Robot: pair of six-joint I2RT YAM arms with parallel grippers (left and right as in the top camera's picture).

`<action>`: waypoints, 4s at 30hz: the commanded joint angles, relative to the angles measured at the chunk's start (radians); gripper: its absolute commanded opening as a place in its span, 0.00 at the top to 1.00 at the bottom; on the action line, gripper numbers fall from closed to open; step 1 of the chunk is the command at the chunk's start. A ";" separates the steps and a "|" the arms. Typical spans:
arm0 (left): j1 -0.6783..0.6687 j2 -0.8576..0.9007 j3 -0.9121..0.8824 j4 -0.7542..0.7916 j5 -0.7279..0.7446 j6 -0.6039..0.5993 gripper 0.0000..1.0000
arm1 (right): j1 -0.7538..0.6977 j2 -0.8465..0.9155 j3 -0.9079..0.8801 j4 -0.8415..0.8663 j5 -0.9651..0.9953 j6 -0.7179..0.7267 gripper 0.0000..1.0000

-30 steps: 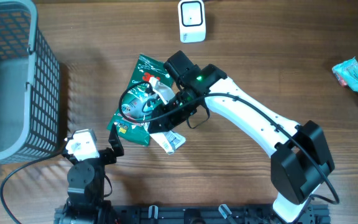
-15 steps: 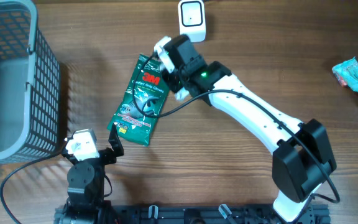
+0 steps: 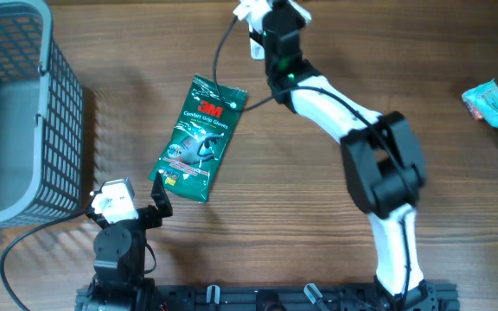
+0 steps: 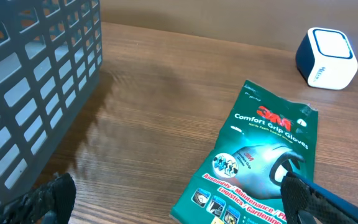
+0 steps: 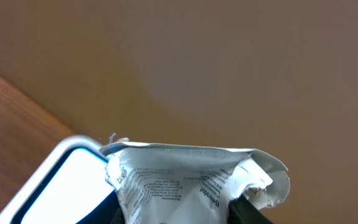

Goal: Scan the item barcode
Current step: 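Lift the tissue pack up to the scanner with the right gripper, then carry the tissue pack to the right edge and release it, then reach the right gripper to the green 3M glove package and grasp it, then lift the glove package and hang it below the scanner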

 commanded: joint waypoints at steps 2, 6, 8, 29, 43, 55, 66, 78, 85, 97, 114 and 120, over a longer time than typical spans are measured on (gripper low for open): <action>-0.003 -0.007 -0.005 0.004 0.005 -0.017 0.00 | 0.006 0.209 0.278 0.010 0.048 -0.164 0.62; -0.003 -0.007 -0.005 0.004 0.005 -0.017 0.00 | 0.012 0.311 0.347 0.085 0.124 -0.362 0.61; -0.003 -0.007 -0.005 0.004 0.005 -0.017 0.00 | 0.019 0.329 0.347 0.122 0.152 -0.436 0.62; -0.003 -0.007 -0.005 0.004 0.005 -0.017 0.00 | -0.316 0.059 0.348 -0.789 0.404 0.242 0.64; -0.003 -0.007 -0.005 0.004 0.005 -0.017 0.00 | -0.985 0.060 0.348 -1.007 -0.124 0.671 0.60; -0.003 -0.007 -0.005 0.004 0.005 -0.017 0.00 | -0.999 -0.106 0.504 -1.141 -0.803 0.900 0.00; -0.003 -0.007 -0.005 0.004 0.005 -0.017 0.00 | -0.525 -0.213 0.428 -1.595 -1.211 1.184 0.00; -0.003 -0.007 -0.005 0.004 0.005 -0.017 0.00 | 0.101 -0.186 0.035 -1.258 -0.852 1.544 0.00; -0.003 -0.007 -0.005 0.004 0.005 -0.017 0.00 | 0.194 -0.055 0.006 -1.168 -0.699 1.637 0.00; -0.003 -0.007 -0.005 0.004 0.005 -0.017 0.00 | 0.223 0.182 0.006 -0.991 -0.861 1.737 0.07; -0.003 -0.007 -0.005 0.004 0.005 -0.017 0.00 | 0.148 -0.089 0.047 -1.439 -0.326 1.666 0.96; -0.003 -0.007 -0.005 0.004 0.005 -0.017 0.00 | 0.136 -0.238 0.047 -1.561 -0.307 1.661 0.96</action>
